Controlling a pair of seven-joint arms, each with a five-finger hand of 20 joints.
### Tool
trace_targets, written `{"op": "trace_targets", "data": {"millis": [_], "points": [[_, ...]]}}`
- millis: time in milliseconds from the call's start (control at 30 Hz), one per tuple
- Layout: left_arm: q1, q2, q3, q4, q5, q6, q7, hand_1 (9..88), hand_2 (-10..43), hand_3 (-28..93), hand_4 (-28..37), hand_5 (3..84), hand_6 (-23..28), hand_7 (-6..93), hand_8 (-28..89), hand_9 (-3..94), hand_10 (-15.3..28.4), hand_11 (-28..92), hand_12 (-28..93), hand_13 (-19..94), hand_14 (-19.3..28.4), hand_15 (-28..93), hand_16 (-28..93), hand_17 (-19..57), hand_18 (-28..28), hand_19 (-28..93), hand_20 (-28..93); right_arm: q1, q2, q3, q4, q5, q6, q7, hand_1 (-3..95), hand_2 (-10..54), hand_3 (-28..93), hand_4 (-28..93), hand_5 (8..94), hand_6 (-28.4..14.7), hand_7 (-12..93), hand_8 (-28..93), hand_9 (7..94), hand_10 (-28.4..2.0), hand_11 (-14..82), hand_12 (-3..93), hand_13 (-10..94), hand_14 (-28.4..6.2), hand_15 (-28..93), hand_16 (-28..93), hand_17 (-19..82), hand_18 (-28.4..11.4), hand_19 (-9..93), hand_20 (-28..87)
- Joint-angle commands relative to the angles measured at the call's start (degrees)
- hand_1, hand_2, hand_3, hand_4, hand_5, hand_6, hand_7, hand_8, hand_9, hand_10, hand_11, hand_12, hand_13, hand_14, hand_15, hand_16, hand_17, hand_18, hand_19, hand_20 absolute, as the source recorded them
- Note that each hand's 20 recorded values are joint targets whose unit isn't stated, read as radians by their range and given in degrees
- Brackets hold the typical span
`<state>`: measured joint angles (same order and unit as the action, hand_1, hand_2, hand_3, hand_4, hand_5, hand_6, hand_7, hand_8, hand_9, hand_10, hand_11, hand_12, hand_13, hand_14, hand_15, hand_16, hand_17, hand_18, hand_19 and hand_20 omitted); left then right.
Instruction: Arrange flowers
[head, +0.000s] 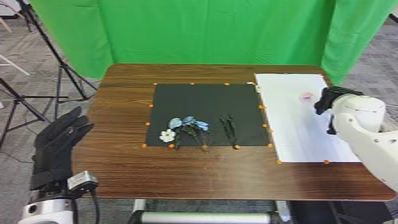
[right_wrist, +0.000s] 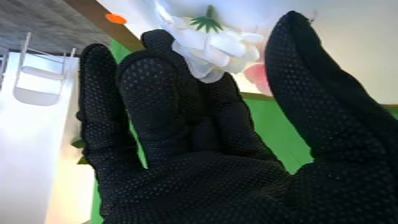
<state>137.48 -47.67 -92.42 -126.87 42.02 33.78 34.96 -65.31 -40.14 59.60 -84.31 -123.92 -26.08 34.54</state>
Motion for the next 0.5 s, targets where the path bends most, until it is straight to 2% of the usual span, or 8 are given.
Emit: {"op": "trace_targets", "data": {"millis": [33, 100, 167, 267, 333, 500], "points": [[0.1, -0.68, -0.06, -0.16, 0.64, -0.68, -0.55, 26.9, 3.9, 82, -19.0, 38.7, 10.1, 17.0, -11, 32.4, 19.0, 38, 6, 23, 25.8, 63, -17, -10.5, 20.6, 56, 4, 0.2, 0.1, -2.8, 0.9, -3.6, 0.5, 0.2, 35.6, -4.3, 84, -28, 56.1, -4.2, 23, -13, 61.0, -14.9, 26.4, 16.5, 64, -9.3, 81, 16, 28, -19.8, 85, 3], [0.0, -0.22, 0.18, -0.14, 0.17, -0.49, -0.23, 27.0, 4.0, 82, -19.1, 38.7, 10.1, 17.1, -11, 32.4, 19.0, 38, 6, 23, 25.8, 63, -17, -10.5, 20.6, 56, 4, 0.1, 0.4, -3.6, 0.8, -4.6, 1.7, 0.5, 38.2, -3.6, 82, -28, 59.4, -3.0, 24, -14, 64.8, -13.4, 28.2, 16.5, 66, -8.7, 80, 16, 29, -19.2, 86, 3], [0.0, -0.44, 0.17, -0.11, 0.32, -0.56, -0.40, 27.0, 4.0, 82, -19.1, 38.7, 10.1, 17.1, -11, 32.5, 19.0, 38, 6, 23, 25.7, 63, -17, -10.5, 20.6, 56, 4, 0.3, 0.5, -4.4, 1.0, -4.6, 2.7, 0.9, 41.8, -4.0, 78, -28, 62.4, -2.3, 27, -6, 68.5, -12.2, 29.1, 16.7, 68, -7.6, 79, 17, 30, -18.7, 86, 2], [0.2, 0.02, 0.30, -0.15, -0.12, -0.23, 0.07, 26.9, 4.0, 82, -19.0, 38.8, 10.2, 17.1, -11, 32.5, 19.0, 38, 6, 23, 25.7, 64, -17, -10.5, 20.6, 56, 4, 0.7, 0.9, -5.9, 1.4, -6.0, 4.9, 1.2, 48.1, -3.8, 73, -28, 67.7, -0.7, 33, -3, 76.1, -9.4, 24.6, 23.4, 71, -6.2, 78, 19, 31, -17.8, 86, 1], [0.1, -0.24, 0.23, -0.10, 0.08, -0.45, -0.17, 27.0, 4.0, 82, -19.0, 38.8, 10.2, 17.1, -11, 32.5, 19.0, 38, 6, 23, 25.7, 64, -17, -10.5, 20.6, 56, 4, 0.7, 1.0, -6.1, 1.5, -6.4, 5.4, 1.2, 50.4, -3.8, 72, -28, 71.1, 0.5, 35, -3, 80.6, -7.7, 22.9, 27.2, 73, -5.3, 78, 20, 33, -17.3, 87, 0], [0.4, -0.09, 0.22, -0.27, -0.11, -0.14, 0.08, 27.0, 4.0, 82, -19.0, 38.8, 10.2, 17.0, -11, 32.5, 19.0, 38, 6, 23, 25.8, 64, -17, -10.5, 20.6, 56, 4, 0.7, 2.2, -7.7, 0.8, -7.7, 8.3, 0.9, 52.5, -4.8, 72, -28, 74.2, 1.2, 34, -2, 84.3, -6.2, 23.0, 29.9, 76, -4.4, 78, 20, 34, -16.8, 88, 0]]}}
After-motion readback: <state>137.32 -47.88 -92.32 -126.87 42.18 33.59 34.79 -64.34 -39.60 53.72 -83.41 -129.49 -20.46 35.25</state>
